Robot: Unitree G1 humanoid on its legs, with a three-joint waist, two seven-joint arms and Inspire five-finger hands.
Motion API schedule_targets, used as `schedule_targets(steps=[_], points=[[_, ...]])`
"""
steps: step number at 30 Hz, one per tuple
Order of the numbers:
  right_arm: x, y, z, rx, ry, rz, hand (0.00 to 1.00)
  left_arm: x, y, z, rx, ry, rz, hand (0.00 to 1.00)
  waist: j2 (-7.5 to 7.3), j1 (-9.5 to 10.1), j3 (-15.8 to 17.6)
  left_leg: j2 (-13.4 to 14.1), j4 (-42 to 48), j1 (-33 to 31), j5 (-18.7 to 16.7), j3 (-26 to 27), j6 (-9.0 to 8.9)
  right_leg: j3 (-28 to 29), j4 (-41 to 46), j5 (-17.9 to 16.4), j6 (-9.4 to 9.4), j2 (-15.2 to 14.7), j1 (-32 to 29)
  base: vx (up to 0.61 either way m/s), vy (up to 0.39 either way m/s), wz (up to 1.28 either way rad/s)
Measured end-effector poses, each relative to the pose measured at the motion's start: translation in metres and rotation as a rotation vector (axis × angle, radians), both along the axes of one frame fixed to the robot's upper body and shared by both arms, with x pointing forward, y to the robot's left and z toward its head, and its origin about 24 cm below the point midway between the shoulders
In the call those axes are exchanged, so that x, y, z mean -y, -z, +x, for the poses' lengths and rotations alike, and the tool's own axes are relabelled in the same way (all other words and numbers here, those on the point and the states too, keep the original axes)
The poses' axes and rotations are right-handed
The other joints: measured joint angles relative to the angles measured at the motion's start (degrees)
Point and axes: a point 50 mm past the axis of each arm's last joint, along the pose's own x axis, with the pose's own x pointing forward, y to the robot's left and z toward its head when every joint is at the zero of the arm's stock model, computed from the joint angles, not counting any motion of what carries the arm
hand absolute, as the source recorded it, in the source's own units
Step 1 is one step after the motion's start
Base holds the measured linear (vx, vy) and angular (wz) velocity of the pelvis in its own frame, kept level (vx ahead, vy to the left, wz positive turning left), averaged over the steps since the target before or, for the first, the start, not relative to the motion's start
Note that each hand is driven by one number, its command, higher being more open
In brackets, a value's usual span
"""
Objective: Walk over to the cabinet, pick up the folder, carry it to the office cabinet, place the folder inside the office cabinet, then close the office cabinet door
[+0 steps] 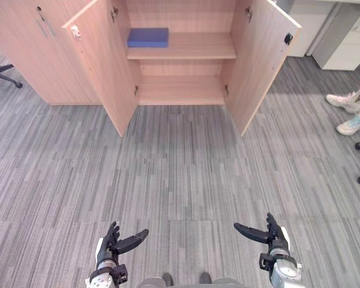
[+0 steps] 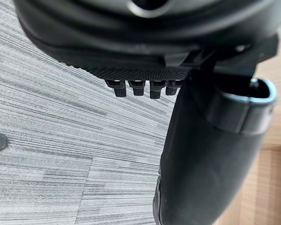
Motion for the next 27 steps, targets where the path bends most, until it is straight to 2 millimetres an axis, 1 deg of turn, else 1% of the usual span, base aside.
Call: schedule_targets(steps=[1, 2, 3, 4, 5, 6, 7, 8, 9, 10, 11, 12, 13, 14, 15, 16, 17, 18, 19, 20, 21, 22, 23, 24, 25, 26, 27], points=[[0.001, -0.002, 0.004, 0.009, -0.002, -0.004, 1.00, 0.001, -0.002, 0.003, 0.016, 0.002, -0.001, 1.00, 0.45, 0.03, 0.3, 0.1, 1.6, -1.1, -1.6, 0.0, 0.35, 0.0, 3.9, -2.1, 0.84, -0.2, -2.2, 0.03, 0.060, -0.07], [0.001, -0.002, 0.004, 0.008, -0.001, -0.006, 1.00, 0.001, -0.003, 0.004, 0.020, 0.002, -0.001, 1.00, 0.56, 0.08, 0.4, -0.1, 2.3, -1.3, -2.5, 0.1, 0.94, 0.0, 7.2, -3.7, 1.37, -0.5, -3.7, 0.04, 0.088, -0.04], [0.001, -0.001, 0.003, 0.004, 0.000, -0.007, 1.00, 0.001, -0.003, 0.003, 0.019, -0.001, 0.000, 1.00, 0.64, 0.04, 0.8, -0.5, 3.3, -0.7, -3.9, 0.3, 1.76, -0.3, 15.6, -6.6, 2.53, -1.2, -6.6, 0.04, 0.073, -0.09], [0.000, -0.001, 0.002, 0.001, -0.004, -0.006, 1.00, 0.001, -0.002, 0.002, 0.017, -0.007, -0.002, 1.00, 0.83, 0.01, 0.9, -0.7, 3.6, 0.2, -4.8, 0.5, 2.01, -1.0, 22.9, -7.5, 2.82, -1.8, -9.2, 0.13, 0.127, -0.08], [-0.003, 0.000, 0.002, -0.005, -0.022, -0.007, 1.00, -0.001, -0.002, 0.000, 0.013, -0.016, -0.002, 1.00, 0.85, -0.09, 1.1, -1.3, 3.4, 1.8, -5.5, 0.2, 2.69, -2.5, 34.3, -8.0, 3.02, -3.2, -14.3, 0.17, 0.100, 0.02], [-0.005, 0.001, 0.000, -0.011, -0.032, -0.007, 1.00, -0.003, -0.002, 0.000, 0.011, -0.016, 0.004, 1.00, 0.68, -0.32, 1.2, -1.8, 3.3, 2.6, -5.9, -0.2, 3.06, -2.9, 38.6, -8.7, 2.72, -3.9, -16.3, 0.27, 0.089, 0.18], [-0.007, 0.002, -0.001, -0.019, -0.041, -0.004, 1.00, -0.005, -0.004, 0.001, 0.014, -0.016, 0.013, 1.00, 0.45, -0.55, 1.6, -2.3, 3.2, 4.2, -6.8, -0.7, 3.63, -3.5, 42.2, -10.5, 1.79, -4.8, -19.0, 0.30, 0.027, 0.27], [-0.008, 0.002, -0.001, -0.019, -0.047, -0.004, 1.00, -0.006, -0.004, 0.003, 0.015, -0.021, 0.021, 1.00, 0.88, -0.88, 2.0, -2.3, 2.5, 5.8, -7.6, -1.5, 3.81, -4.4, 41.9, -12.1, 1.02, -4.9, -21.8, 0.33, 0.018, 0.26], [-0.009, 0.002, 0.000, -0.016, -0.052, -0.003, 1.00, -0.007, -0.005, 0.004, 0.018, -0.022, 0.025, 1.00, 1.05, -1.07, 2.3, -2.1, 1.7, 6.9, -7.8, -1.9, 3.82, -4.8, 41.2, -12.5, 0.98, -4.9, -23.4, 0.39, -0.020, 0.37], [-0.009, 0.000, 0.003, -0.009, -0.062, -0.008, 1.00, -0.008, -0.006, 0.008, 0.028, -0.020, 0.030, 1.00, 1.94, -1.85, 3.2, -0.9, -0.2, 9.0, -7.8, -3.1, 3.79, -6.2, 38.1, -12.3, 0.57, -4.1, -26.5, 0.44, -0.070, 0.59], [-0.007, -0.001, 0.004, -0.012, -0.080, -0.021, 1.00, -0.007, -0.008, 0.016, 0.043, -0.012, 0.028, 1.00, 3.53, -2.47, 4.2, 1.4, -1.6, 10.9, -7.7, -4.1, 3.67, -7.9, 31.1, -9.7, -0.56, -2.7, -28.6, 0.46, -0.088, 0.68], [-0.007, -0.001, 0.004, -0.014, -0.084, -0.022, 1.00, -0.006, -0.010, 0.020, 0.054, -0.006, 0.030, 1.00, 3.76, -2.58, 4.4, 2.3, -2.1, 11.6, -7.7, -4.7, 3.54, -8.4, 27.0, -7.2, -0.55, -2.2, -29.8, 0.51, -0.116, 0.75], [-0.009, 0.000, 0.003, -0.015, -0.092, -0.022, 1.00, -0.008, -0.013, 0.026, 0.073, 0.004, 0.042, 1.00, 3.14, -2.79, 4.7, 3.2, -2.6, 13.3, -7.7, -5.7, 1.08, -8.6, 17.8, 1.2, -0.81, -1.5, -30.8, 0.74, -0.194, 0.74], [-0.005, -0.003, 0.006, -0.009, -0.105, -0.041, 1.00, -0.004, -0.012, 0.031, 0.075, 0.015, 0.034, 1.00, 4.36, -3.16, 5.2, 5.7, -2.5, 15.8, -8.4, -7.2, -1.98, -9.8, 17.3, 11.7, -3.89, -0.6, -30.0, 0.88, -0.257, 0.84], [-0.005, -0.009, 0.015, 0.021, -0.102, -0.041, 1.00, -0.001, -0.014, 0.040, 0.088, 0.038, 0.026, 1.00, 3.77, -3.61, 5.4, 5.8, -1.5, 15.5, -5.1, -8.2, -6.60, -10.4, 21.9, 7.2, -4.30, -2.0, -30.6, 1.01, -0.336, 0.80], [-0.002, -0.014, 0.020, 0.044, -0.099, -0.051, 1.00, 0.008, -0.013, 0.042, 0.092, 0.058, 0.008, 1.00, 3.49, -4.31, 5.3, 5.2, 0.4, 15.7, -0.3, -8.9, -7.08, -11.3, 25.6, 4.4, -5.10, -3.5, -30.0, 0.72, -0.255, 0.57], [-0.001, -0.015, 0.022, 0.051, -0.102, -0.056, 1.00, 0.012, -0.012, 0.042, 0.091, 0.061, -0.003, 1.00, 3.39, -4.47, 5.4, 4.9, 3.1, 15.2, 2.3, -9.0, -6.93, -11.8, 26.5, 3.8, -5.33, -4.3, -28.8, 0.72, -0.287, 0.45], [-0.002, -0.016, 0.023, 0.055, -0.117, -0.061, 1.00, 0.017, -0.009, 0.038, 0.080, 0.064, -0.021, 1.00, 3.07, -4.54, 5.6, 4.8, 13.2, 12.0, 8.6, -8.8, -7.17, -12.7, 24.2, 2.2, -5.20, -4.3, -24.0, 0.48, -0.200, 0.18], [-0.006, -0.016, 0.024, 0.054, -0.138, -0.057, 1.00, 0.018, -0.006, 0.033, 0.070, 0.062, -0.027, 1.00, 2.22, -4.00, 6.0, 5.6, 23.8, 8.0, 12.6, -8.5, -8.27, -12.0, 19.6, 0.9, -5.21, -3.8, -19.1, 0.60, -0.206, -0.05], [-0.013, -0.016, 0.026, 0.063, -0.157, -0.047, 1.00, 0.016, -0.006, 0.029, 0.073, 0.061, -0.024, 1.00, 2.58, -2.98, 6.2, 8.4, 38.1, 1.8, 9.4, -6.7, -7.53, -11.0, 14.2, -0.2, -4.96, -1.6, -13.6, 0.46, -0.123, -0.28], [-0.015, -0.016, 0.028, 0.066, -0.163, -0.043, 1.00, 0.015, -0.006, 0.028, 0.071, 0.058, -0.022, 1.00, 2.78, -2.23, 6.4, 10.1, 44.1, -1.6, 6.8, -6.1, -6.40, -10.6, 12.3, -0.4, -5.32, -0.6, -11.3, 0.53, -0.105, -0.35], [-0.023, -0.014, 0.028, 0.070, -0.164, -0.018, 1.00, 0.013, -0.005, 0.027, 0.065, 0.050, -0.021, 1.00, 2.34, -0.94, 6.6, 11.8, 49.0, -7.1, 3.0, -4.1, -4.24, -10.1, 8.9, -1.1, -6.13, 0.5, -6.5, 0.50, -0.076, -0.29], [-0.030, -0.013, 0.029, 0.077, -0.164, 0.002, 1.00, 0.013, -0.005, 0.027, 0.066, 0.049, -0.020, 1.00, 1.13, 0.04, 7.4, 12.0, 48.7, -10.4, 1.0, -1.9, -2.80, -9.1, 6.5, -1.6, -6.21, 0.5, -3.0, 0.61, -0.049, -0.35], [-0.034, -0.013, 0.030, 0.083, -0.170, 0.015, 1.00, 0.012, -0.005, 0.026, 0.063, 0.049, -0.020, 1.00, 0.18, 0.99, 7.8, 11.5, 46.3, -13.5, -0.6, -0.1, -1.51, -7.8, 4.7, -2.0, -6.03, 0.2, -0.4, 0.61, 0.008, -0.66], [-0.038, -0.015, 0.036, 0.098, -0.184, 0.021, 1.00, 0.013, -0.002, 0.020, 0.044, 0.051, -0.024, 1.00, -0.90, 2.23, 7.9, 9.1, 37.7, -18.6, -1.9, 0.4, -1.21, -5.3, 3.2, -3.3, -5.11, -0.8, 2.1, 0.51, 0.049, -0.80], [-0.038, -0.016, 0.038, 0.103, -0.186, 0.019, 1.00, 0.013, -0.001, 0.017, 0.035, 0.050, -0.026, 1.00, -1.32, 2.56, 8.1, 7.9, 32.7, -20.1, -1.8, 0.0, -1.28, -4.1, 2.8, -3.9, -4.53, -1.3, 2.9, 0.52, 0.118, -1.02], [-0.037, -0.017, 0.040, 0.106, -0.178, 0.017, 1.00, 0.013, 0.002, 0.011, 0.014, 0.046, -0.030, 1.00, -1.59, 3.02, 8.3, 5.7, 20.8, -22.1, 0.8, -1.5, -2.57, -2.1, 2.0, -4.9, -3.21, -2.5, 5.0, 0.44, 0.142, -0.82]])
